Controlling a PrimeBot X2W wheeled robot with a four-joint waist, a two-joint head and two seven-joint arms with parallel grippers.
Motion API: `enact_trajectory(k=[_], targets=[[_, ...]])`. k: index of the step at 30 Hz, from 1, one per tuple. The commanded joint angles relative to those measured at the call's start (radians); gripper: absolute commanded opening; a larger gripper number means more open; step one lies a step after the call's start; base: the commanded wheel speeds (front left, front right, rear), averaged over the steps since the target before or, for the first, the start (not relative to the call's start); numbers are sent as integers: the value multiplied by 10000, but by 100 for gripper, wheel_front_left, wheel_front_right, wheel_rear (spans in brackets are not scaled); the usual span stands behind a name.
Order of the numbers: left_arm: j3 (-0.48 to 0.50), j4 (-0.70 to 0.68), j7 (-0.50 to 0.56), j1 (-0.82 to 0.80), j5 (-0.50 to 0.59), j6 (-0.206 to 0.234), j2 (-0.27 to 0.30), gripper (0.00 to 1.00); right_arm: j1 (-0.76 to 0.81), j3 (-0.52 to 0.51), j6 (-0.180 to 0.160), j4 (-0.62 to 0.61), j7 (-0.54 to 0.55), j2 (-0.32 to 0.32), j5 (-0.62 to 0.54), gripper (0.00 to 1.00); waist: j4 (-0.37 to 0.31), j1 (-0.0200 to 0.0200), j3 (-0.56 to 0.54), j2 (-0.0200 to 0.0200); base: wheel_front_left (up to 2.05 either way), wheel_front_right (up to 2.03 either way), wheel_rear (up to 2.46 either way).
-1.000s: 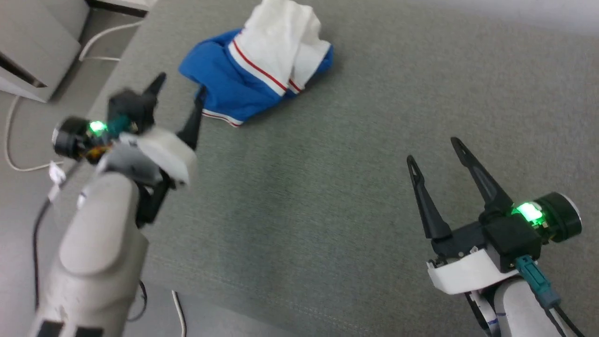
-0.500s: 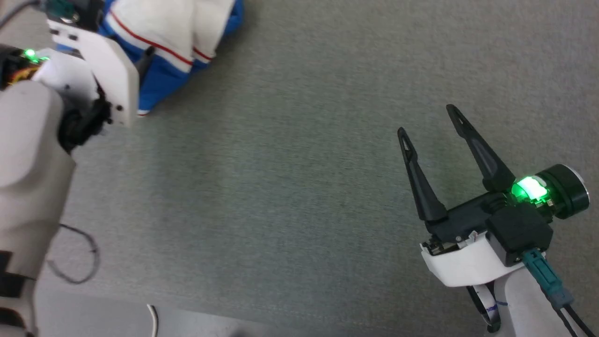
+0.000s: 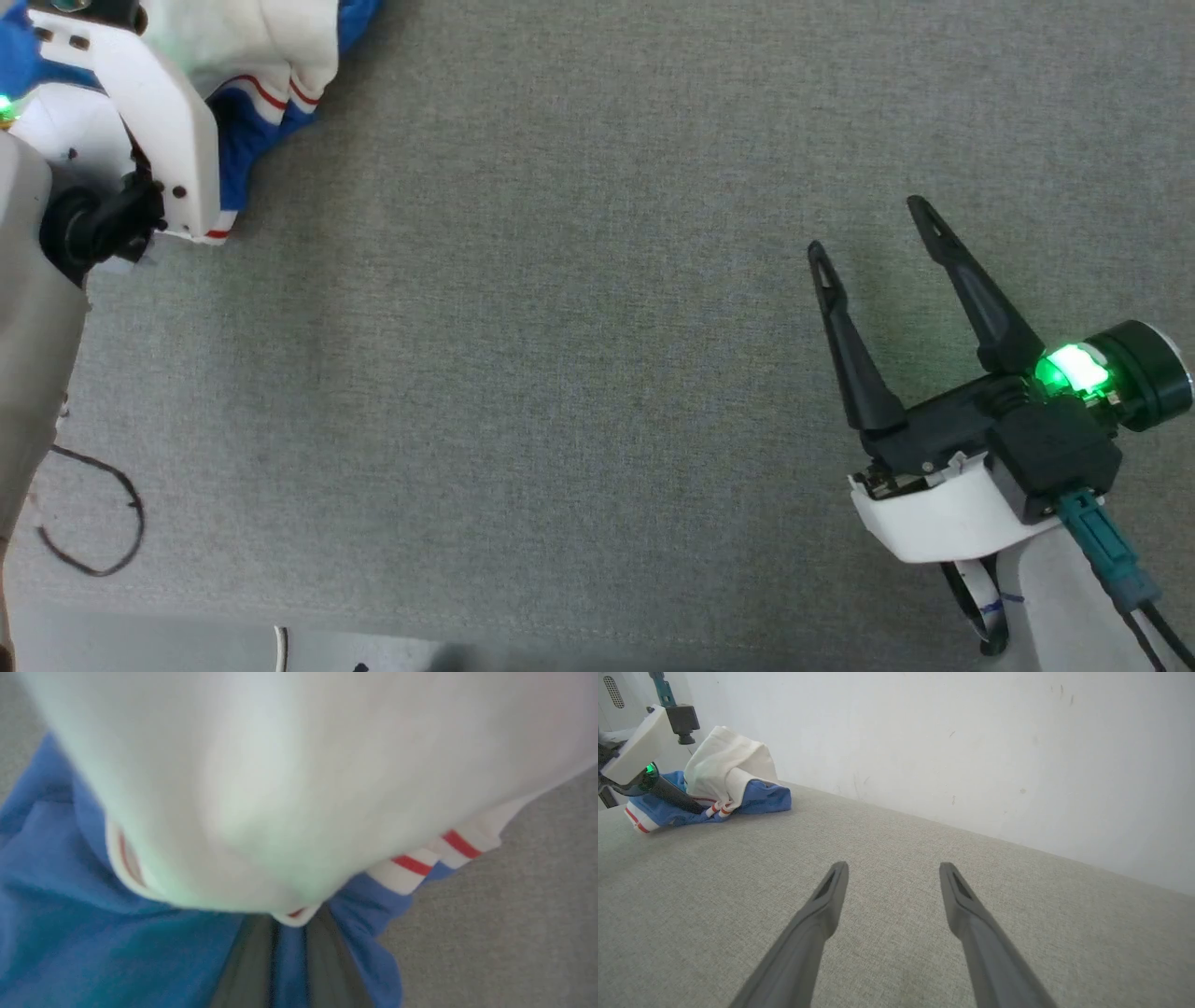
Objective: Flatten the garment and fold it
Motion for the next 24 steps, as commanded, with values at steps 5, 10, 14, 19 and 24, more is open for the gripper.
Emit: enact_trajectory(k=[5, 10, 14, 19, 24], targets=[[-285, 318, -777, 323, -74, -66, -35, 0, -75, -230, -19, 154, -107, 9, -10, 100, 211, 1, -528, 0, 0, 0, 0], [-160, 426, -2112, 172, 116, -64, -2, 0, 80, -544, -19, 406, -188, 22, 69, 100, 433, 1, -1332, 0, 0, 0, 0], [303, 364, -3610, 186, 42, 154, -135, 0, 284, -806, -19, 600, -248, 65, 129, 100, 569, 1, -2034, 0, 0, 0, 0], [900, 30, -5647, 637, -126, 517, -452, 0, 646, -1343, -19, 862, -319, 137, 233, 100, 670, 1, -3121, 0, 0, 0, 0], [1118, -712, -7038, 1091, 42, 924, -594, 0, 998, -1725, -19, 995, -357, 177, 295, 100, 601, 1, -4007, 0, 0, 0, 0]])
